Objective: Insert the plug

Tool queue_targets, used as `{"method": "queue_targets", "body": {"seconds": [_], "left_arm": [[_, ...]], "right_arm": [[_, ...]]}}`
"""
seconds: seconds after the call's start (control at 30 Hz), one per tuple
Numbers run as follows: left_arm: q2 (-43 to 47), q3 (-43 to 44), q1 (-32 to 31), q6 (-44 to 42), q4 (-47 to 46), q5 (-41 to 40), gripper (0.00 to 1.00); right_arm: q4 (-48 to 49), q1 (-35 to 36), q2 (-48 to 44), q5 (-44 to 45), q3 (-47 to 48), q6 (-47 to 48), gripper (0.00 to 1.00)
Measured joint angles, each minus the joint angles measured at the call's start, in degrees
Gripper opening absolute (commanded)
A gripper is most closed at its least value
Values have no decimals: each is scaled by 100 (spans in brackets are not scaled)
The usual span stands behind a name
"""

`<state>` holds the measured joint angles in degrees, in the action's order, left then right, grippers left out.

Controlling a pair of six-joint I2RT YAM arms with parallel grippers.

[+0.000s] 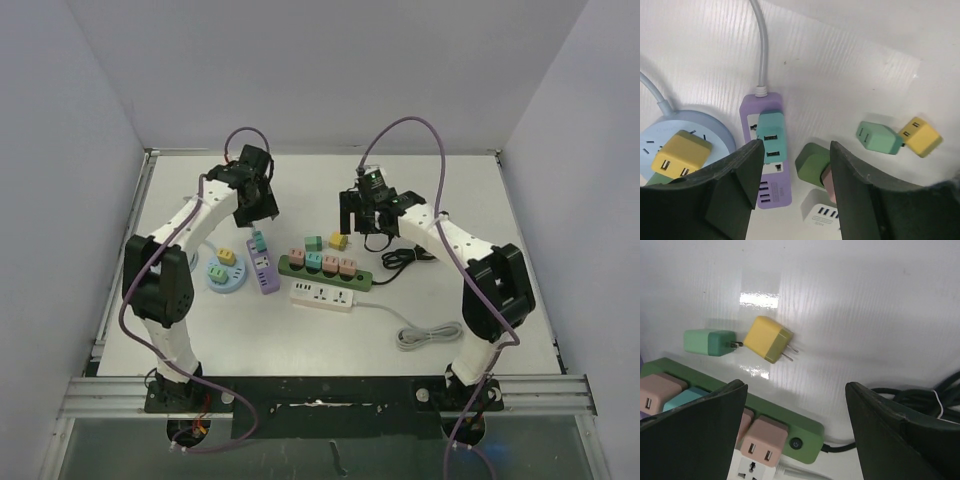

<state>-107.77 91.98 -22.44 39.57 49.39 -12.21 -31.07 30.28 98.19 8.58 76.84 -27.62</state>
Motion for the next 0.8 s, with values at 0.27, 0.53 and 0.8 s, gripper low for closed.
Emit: {"method": "queue_targets", "body": {"seconds": [0.27,0.53,0.8], "left_arm": [[977,-223,208,-140,-402,317,54],[1700,-1161,511,-153,-1370,1292,54],[1797,-1333,745,-291,-1648,1825,54]], "right_arm": [[-13,66,1047,-409,800,780,82],[-76,216,1578,-798,1003,1799,78],[-271,236,2232,-793,1460,2269,61]]}}
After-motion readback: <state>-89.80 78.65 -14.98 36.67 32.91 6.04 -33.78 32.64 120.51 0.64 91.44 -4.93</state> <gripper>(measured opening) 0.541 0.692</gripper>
